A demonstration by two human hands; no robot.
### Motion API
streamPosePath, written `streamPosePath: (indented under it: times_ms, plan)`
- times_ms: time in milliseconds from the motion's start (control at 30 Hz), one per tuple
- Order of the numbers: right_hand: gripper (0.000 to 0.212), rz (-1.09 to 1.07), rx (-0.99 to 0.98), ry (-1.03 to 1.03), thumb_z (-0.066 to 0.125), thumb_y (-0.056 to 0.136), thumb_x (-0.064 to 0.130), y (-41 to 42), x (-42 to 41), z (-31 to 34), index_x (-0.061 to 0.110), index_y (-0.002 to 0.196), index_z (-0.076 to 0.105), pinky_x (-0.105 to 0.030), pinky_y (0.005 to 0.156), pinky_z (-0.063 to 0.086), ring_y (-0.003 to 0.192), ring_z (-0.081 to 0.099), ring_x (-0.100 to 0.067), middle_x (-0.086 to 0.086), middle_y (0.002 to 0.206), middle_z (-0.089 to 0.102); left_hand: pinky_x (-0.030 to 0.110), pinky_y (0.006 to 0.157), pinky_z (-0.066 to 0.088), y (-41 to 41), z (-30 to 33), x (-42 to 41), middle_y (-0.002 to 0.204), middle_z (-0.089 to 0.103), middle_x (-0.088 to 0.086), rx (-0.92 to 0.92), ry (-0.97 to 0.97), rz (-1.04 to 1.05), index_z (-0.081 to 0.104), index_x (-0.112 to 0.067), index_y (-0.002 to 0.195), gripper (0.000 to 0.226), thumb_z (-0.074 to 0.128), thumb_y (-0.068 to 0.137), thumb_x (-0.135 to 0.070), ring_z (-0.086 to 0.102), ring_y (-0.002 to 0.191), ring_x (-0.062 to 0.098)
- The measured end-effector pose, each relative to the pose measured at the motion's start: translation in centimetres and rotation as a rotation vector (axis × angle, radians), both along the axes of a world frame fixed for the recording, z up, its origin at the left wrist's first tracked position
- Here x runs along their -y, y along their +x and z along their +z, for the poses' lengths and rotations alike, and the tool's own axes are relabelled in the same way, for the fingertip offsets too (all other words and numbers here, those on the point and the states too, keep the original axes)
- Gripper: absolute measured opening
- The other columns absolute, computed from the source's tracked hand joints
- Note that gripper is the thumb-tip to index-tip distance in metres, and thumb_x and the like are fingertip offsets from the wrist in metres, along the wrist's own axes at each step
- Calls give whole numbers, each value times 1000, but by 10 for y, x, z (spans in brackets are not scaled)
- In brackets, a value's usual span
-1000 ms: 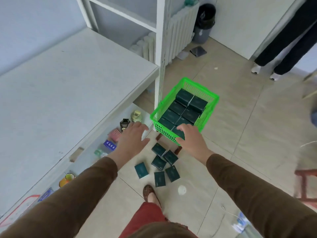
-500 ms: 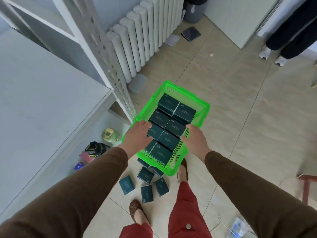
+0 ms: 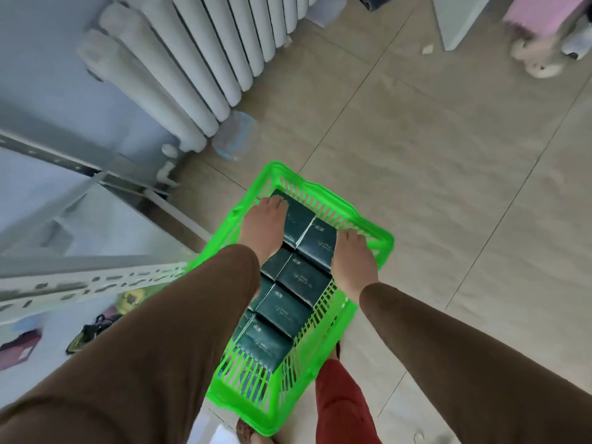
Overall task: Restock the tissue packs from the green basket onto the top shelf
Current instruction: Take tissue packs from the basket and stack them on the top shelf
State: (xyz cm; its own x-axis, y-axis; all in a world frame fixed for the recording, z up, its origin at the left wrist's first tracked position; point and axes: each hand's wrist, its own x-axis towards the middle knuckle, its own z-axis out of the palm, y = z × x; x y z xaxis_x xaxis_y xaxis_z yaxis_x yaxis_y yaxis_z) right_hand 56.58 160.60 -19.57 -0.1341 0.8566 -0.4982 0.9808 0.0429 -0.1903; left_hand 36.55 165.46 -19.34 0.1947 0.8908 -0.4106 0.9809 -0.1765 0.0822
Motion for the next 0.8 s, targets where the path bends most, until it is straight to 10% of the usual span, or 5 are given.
streamPosePath:
  times_ms: [267, 467, 800]
  plan:
    - [57, 140, 143, 31, 77, 74, 15, 5, 3, -43, 10, 125, 51, -41, 74, 49, 96, 58, -32, -13, 103, 62, 38, 84, 45, 0, -48, -14, 129, 54, 8, -162, 74, -173, 42, -11, 141, 69, 68, 77, -11, 52, 116, 30]
    - [53, 51, 84, -92, 81, 73, 36, -5, 8, -24, 12, 110, 52, -40, 85, 40, 114, 46, -32, -9, 114, 57, 33, 81, 37, -9, -25, 17, 108, 54, 3, -335, 48, -248, 61, -17, 96, 28, 69, 69, -17, 49, 104, 25]
    - [62, 40, -435, -7, 77, 79, 26, -58, 108, 110, 20, 132, 46, -30, 69, 39, 91, 57, -25, -3, 109, 47, 39, 65, 46, -113, 100, 215, 101, 60, 7, -13, 78, 381, 50, -18, 110, 40, 67, 78, -35, 58, 101, 32]
